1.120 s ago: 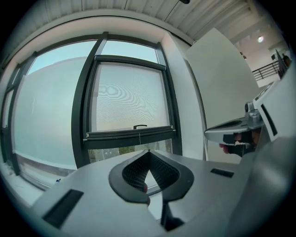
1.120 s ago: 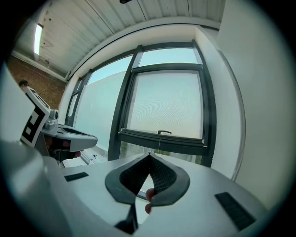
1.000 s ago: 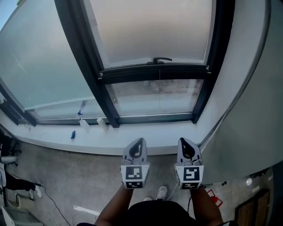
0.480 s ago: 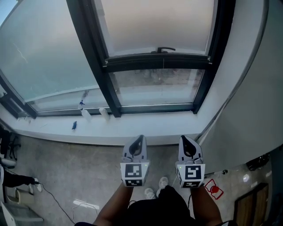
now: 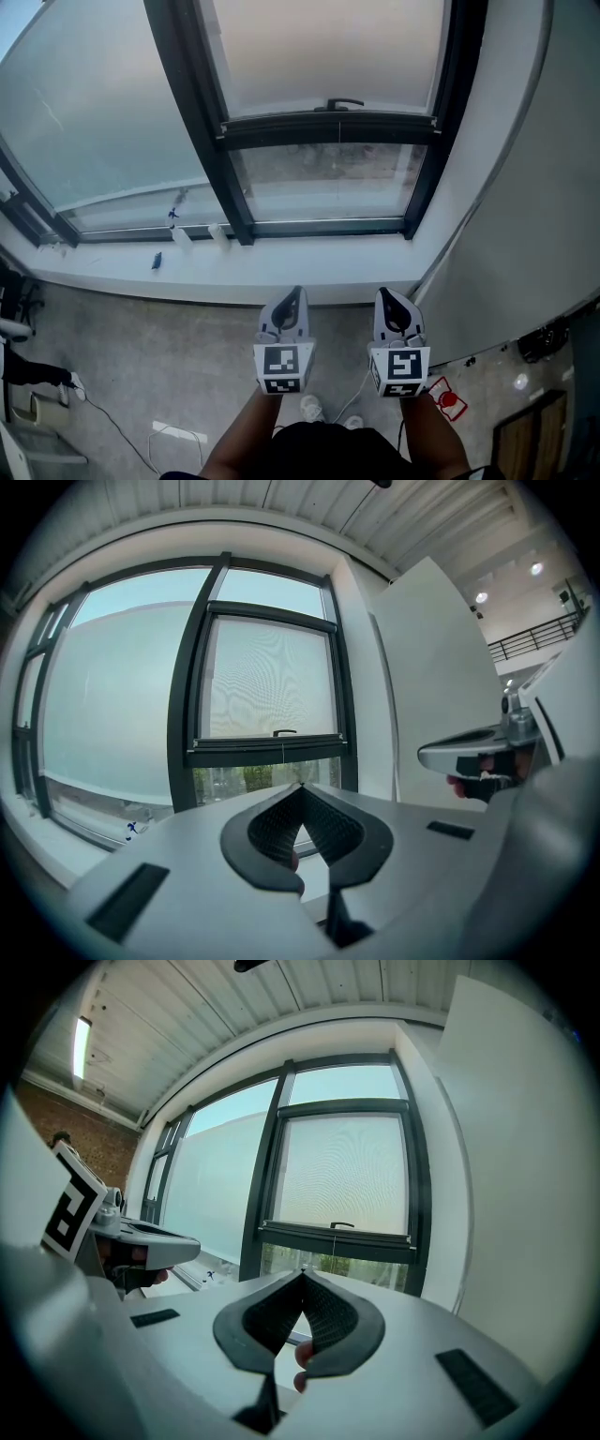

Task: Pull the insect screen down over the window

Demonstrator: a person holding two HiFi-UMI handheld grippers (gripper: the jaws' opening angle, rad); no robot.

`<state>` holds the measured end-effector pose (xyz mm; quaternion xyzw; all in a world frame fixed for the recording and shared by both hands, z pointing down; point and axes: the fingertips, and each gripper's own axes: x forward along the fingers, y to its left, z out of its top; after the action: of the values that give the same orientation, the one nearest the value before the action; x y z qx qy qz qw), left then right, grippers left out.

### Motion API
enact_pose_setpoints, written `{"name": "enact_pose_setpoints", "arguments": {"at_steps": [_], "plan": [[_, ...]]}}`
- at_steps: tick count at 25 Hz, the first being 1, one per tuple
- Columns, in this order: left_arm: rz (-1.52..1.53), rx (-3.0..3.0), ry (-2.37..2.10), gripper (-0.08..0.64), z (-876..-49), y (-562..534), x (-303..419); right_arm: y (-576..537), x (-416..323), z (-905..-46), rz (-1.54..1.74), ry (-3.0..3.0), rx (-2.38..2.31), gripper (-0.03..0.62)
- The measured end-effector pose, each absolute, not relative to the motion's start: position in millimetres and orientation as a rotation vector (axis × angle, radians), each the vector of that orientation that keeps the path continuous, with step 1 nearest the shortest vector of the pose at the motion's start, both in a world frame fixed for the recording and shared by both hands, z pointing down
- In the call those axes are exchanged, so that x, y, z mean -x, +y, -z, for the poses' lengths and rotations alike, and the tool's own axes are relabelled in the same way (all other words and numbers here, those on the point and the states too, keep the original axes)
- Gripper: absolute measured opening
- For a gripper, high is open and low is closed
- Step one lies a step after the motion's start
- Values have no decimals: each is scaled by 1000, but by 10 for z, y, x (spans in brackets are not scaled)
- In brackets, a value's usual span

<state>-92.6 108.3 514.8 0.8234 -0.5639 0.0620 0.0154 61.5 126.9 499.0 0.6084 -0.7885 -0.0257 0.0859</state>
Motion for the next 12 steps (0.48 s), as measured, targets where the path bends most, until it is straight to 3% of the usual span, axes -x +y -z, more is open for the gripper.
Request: {"name": "enact_pose_setpoints", "arguments": {"at_steps": [12], "plan": [[-191, -2531, -1799, 3, -5110, 1414, 732, 1548, -824, -4953, 98, -2372, -1792, 3]]}}
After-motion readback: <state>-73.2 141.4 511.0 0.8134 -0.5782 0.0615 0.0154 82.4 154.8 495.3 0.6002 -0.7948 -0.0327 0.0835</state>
